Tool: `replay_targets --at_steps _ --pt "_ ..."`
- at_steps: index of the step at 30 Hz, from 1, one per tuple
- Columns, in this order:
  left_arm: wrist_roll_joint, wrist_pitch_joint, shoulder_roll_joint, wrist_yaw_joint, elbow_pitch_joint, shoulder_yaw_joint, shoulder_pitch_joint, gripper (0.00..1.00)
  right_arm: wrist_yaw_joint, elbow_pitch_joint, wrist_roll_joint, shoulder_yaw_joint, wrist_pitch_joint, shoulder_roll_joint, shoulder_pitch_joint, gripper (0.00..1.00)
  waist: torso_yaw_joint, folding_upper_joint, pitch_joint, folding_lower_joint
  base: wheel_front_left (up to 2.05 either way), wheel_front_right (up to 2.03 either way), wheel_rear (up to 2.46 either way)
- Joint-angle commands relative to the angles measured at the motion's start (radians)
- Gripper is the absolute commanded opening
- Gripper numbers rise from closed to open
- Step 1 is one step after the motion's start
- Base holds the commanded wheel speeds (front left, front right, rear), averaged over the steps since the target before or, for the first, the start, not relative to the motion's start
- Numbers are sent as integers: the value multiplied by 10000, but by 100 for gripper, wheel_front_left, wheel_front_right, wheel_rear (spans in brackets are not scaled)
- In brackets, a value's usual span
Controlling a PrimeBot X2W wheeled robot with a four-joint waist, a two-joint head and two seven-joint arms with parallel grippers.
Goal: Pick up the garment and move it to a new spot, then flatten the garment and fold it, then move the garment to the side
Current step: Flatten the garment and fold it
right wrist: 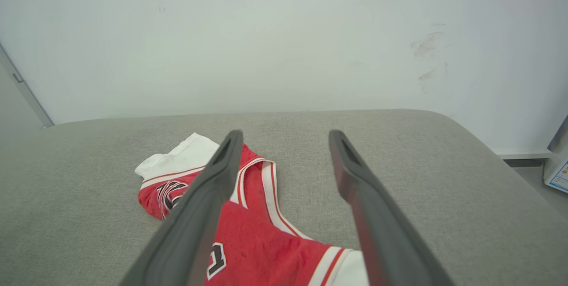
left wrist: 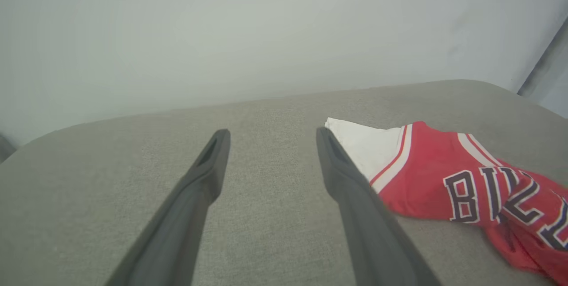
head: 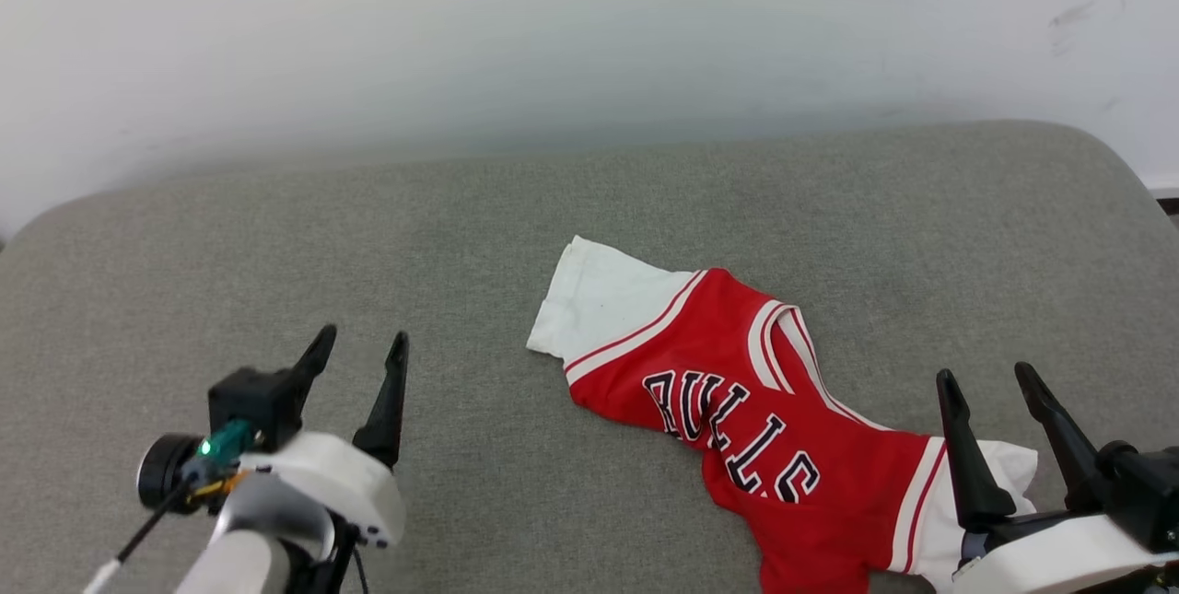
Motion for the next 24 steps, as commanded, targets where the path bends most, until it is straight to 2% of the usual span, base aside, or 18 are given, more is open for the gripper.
replay_targets --at_steps 1,7,14,18,24 --pt "-108 241 21 -144 3 -61 -487 100 -3 -90 34 36 -4 9 -54 100 -119 0 239 0 0 0 0" --pt "-390 1571 118 -995 559 -330 -2848 100 -3 -206 83 142 -57 10 -518 100 -524 0 1205 0 0 0 0" --pt "-983 3742 90 -2053 1854 -917 -5477 100 -3 -18 257 328 -415 10 -1110 100 -1220 0 2208 0 0 0 0" --pt "-1357 5223 206 -2361 2724 -1430 -6372 100 -3 217 413 390 -659 13 -1282 100 -1617 0 2577 0 0 0 0" --pt "-1875 7187 555 -2516 3973 -2128 -7014 100 -3 582 694 521 -1072 11 -1478 100 -2079 0 3042 0 0 0 0"
